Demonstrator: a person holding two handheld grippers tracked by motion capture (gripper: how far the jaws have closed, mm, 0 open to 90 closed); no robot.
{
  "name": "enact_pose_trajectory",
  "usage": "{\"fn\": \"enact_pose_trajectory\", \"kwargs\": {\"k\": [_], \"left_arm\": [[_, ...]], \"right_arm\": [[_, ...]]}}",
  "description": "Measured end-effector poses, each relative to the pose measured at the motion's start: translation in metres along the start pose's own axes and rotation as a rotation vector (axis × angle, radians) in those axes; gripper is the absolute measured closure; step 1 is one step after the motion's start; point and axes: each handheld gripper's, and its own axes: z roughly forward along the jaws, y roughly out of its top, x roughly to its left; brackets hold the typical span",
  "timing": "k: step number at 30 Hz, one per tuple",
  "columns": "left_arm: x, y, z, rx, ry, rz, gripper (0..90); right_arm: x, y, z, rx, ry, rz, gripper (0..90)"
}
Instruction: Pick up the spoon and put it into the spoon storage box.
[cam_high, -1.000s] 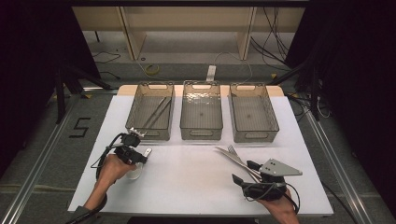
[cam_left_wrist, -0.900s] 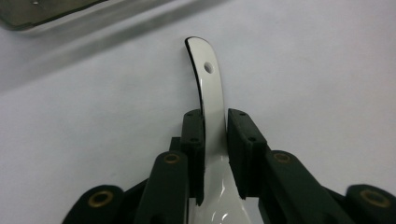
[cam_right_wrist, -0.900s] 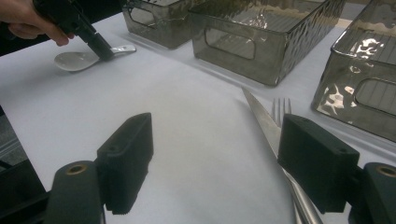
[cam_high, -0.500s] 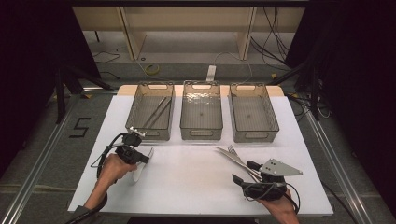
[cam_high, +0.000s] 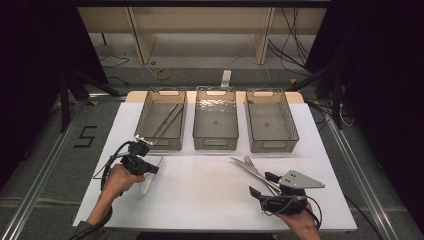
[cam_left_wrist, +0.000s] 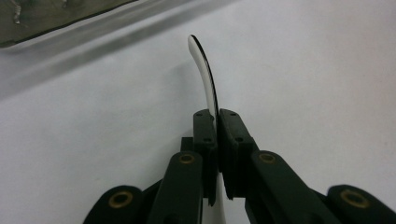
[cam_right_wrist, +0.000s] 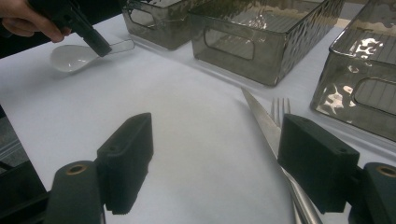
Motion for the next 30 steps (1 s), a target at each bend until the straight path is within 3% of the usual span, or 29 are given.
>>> {"fn": "enact_pose_trajectory", "kwargs": {"k": [8,10,12,17,25,30], "left_arm": [[-0.003,0.003,-0.016,-0.058,-0.041,0.008,85.7],[-0.004,0.006,-0.022,-0.091,-0.069,0.002,85.7],[-0.009,0.01,-0.029,-0.123,-0.086,0.014,85.7],[-0.018,0.016,-0.033,-0.153,-0.099,0.046,85.7],[-0.026,0.03,-0.034,-0.171,-0.103,0.075,85.6],[-0.038,0.055,-0.038,-0.194,-0.075,0.112,85.6]], "right_arm": [[-0.001,0.0,0.0,0.001,0.001,-0.003,27.2],[-0.001,0.0,0.0,0.001,0.0,-0.003,27.2],[-0.001,0.0,0.0,-0.001,-0.001,-0.001,27.2],[-0.002,0.0,-0.001,0.001,-0.006,0.002,27.2],[-0.002,-0.001,0.0,0.001,-0.005,0.003,27.2],[-0.002,-0.001,0.001,0.0,-0.004,0.006,27.2]]}}
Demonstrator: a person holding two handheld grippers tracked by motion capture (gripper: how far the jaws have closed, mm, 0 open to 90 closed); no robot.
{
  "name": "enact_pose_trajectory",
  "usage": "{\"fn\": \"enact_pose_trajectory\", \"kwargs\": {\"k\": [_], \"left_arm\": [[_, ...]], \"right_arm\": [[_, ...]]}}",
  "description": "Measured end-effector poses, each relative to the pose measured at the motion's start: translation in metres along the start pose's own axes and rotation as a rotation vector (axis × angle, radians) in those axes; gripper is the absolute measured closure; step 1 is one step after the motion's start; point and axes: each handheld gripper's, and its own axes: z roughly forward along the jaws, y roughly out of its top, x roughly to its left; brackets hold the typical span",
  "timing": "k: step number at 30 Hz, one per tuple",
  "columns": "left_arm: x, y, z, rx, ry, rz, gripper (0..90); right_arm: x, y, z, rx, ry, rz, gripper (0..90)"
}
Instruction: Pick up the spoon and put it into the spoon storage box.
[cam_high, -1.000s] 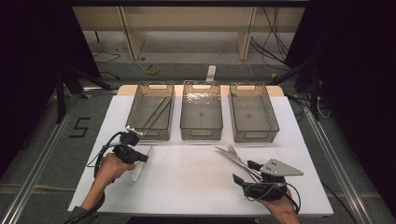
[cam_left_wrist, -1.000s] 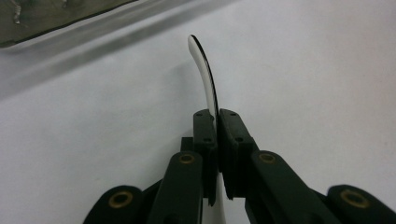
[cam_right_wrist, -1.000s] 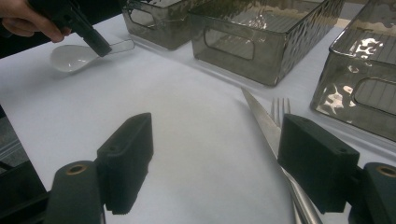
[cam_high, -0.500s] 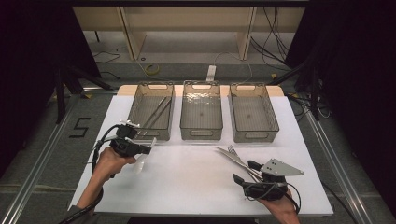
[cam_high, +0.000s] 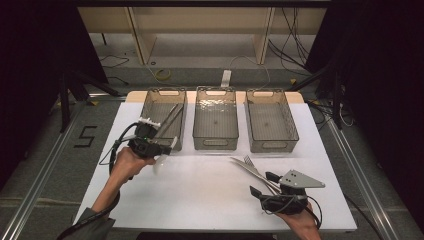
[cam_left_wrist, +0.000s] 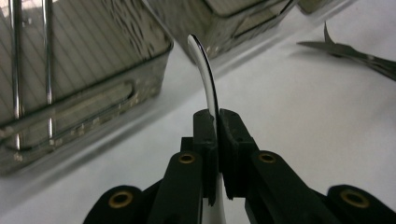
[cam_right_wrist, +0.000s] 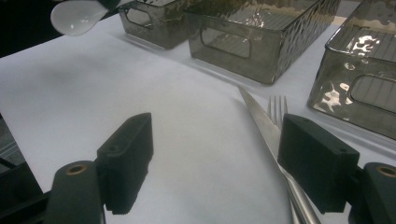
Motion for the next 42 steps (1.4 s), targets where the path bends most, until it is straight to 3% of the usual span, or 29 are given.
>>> {"fn": "enact_pose_trajectory", "kwargs": {"k": [6,16,21,30,42], "left_arm": [[-0.009,0.021,0.008,-0.004,0.0,0.021,85.6],[-0.002,0.032,0.007,-0.053,0.0,0.002,85.6],[0.007,0.036,0.009,-0.077,0.004,-0.028,85.6],[0.002,0.059,0.016,-0.095,-0.001,-0.012,85.6],[-0.002,0.085,0.03,-0.114,-0.004,-0.026,85.6]], "right_arm": [[0.0,0.0,-0.002,-0.001,0.001,0.0,27.2],[0.0,0.0,-0.002,-0.001,0.001,0.0,27.2],[0.0,0.0,-0.002,-0.001,0.0,0.005,27.2],[0.0,0.0,-0.001,-0.003,0.001,0.004,27.2],[-0.001,0.0,-0.002,-0.002,0.004,0.002,27.2]]}}
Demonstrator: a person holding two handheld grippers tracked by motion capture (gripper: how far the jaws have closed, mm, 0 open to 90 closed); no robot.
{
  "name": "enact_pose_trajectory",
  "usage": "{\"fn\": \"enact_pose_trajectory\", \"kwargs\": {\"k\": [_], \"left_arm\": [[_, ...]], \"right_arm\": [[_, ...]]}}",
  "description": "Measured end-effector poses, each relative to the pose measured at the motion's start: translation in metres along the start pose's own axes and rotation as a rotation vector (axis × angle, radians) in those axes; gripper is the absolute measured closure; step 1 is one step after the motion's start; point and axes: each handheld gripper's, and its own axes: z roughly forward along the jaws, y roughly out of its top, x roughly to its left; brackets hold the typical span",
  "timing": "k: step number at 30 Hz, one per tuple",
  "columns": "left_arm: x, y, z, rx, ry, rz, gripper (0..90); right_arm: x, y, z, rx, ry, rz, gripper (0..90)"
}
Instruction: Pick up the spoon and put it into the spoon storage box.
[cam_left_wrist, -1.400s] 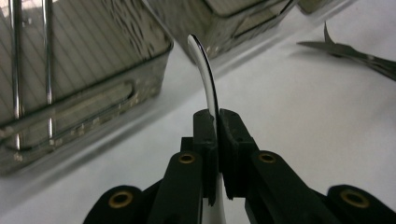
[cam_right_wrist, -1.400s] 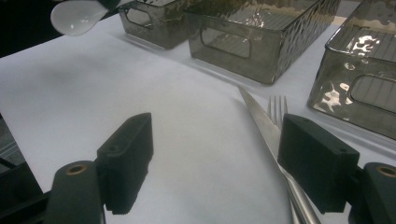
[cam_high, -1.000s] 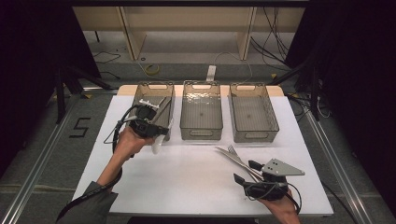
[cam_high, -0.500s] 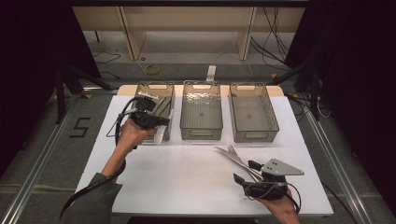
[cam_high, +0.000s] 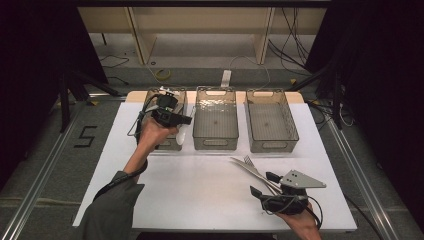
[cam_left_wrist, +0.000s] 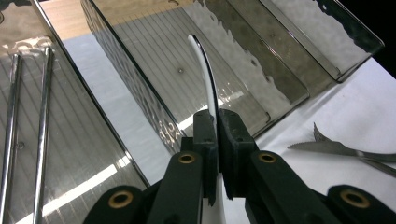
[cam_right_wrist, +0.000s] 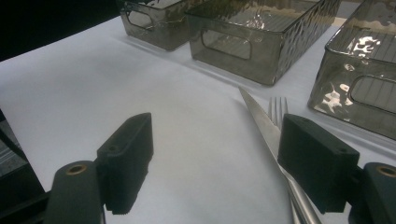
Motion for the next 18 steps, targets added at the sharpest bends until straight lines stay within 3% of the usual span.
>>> {"fn": "enact_pose_trajectory", "kwargs": {"k": [18], "left_arm": [[-0.005,0.026,0.029,-0.011,-0.027,-0.02,85.6]], "right_arm": [[0.0,0.0,0.0,-0.004,0.009,0.006,27.2]]}}
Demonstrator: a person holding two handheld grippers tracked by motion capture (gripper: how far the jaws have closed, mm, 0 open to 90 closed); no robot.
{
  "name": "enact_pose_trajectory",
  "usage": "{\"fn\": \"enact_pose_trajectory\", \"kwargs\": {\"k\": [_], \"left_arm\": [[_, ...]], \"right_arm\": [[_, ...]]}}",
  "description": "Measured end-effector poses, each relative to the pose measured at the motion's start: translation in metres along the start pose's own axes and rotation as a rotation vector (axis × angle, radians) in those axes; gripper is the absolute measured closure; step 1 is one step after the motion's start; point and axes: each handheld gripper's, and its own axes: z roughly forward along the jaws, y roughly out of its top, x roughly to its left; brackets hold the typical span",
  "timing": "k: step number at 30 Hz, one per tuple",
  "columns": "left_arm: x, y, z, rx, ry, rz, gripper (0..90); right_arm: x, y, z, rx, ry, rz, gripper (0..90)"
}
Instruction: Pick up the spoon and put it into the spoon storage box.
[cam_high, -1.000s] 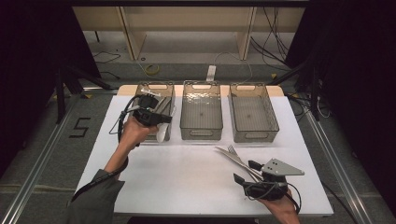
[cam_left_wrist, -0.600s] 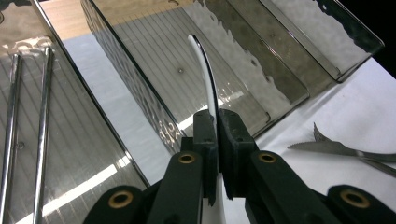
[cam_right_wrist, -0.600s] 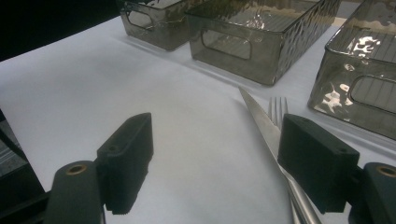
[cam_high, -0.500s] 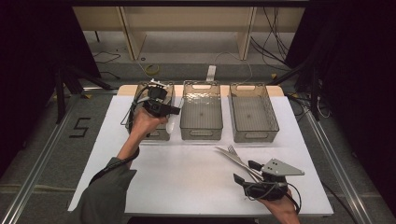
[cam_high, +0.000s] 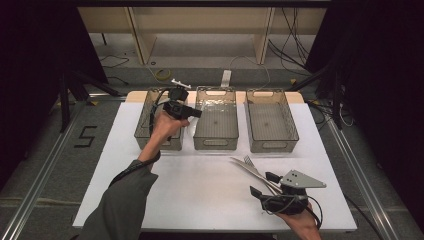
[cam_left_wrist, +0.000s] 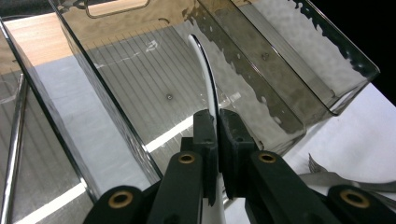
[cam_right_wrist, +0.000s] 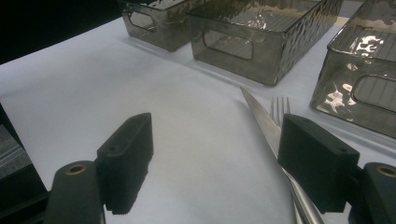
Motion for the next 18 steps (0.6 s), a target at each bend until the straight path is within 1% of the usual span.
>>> {"fn": "enact_pose_trajectory", "kwargs": {"k": [1,6,12,14,18], "left_arm": [[0.0,0.001,0.002,-0.002,0.0,-0.005,85.6],[-0.002,0.007,0.008,-0.002,0.001,-0.005,85.6],[-0.005,0.013,0.016,-0.015,0.007,-0.001,85.6],[-0.006,0.014,0.019,-0.013,0.014,0.006,85.6],[-0.007,0.016,0.024,-0.02,0.015,0.002,85.6]], "right_arm": [[0.0,0.0,0.0,0.0,0.0,0.001,27.2],[0.0,0.0,0.0,0.0,0.0,0.01,27.2],[0.0,0.0,0.0,-0.001,0.004,0.002,27.2],[0.0,0.0,0.0,-0.001,0.005,0.005,27.2],[0.0,0.0,0.0,-0.001,0.006,0.005,27.2]]}}
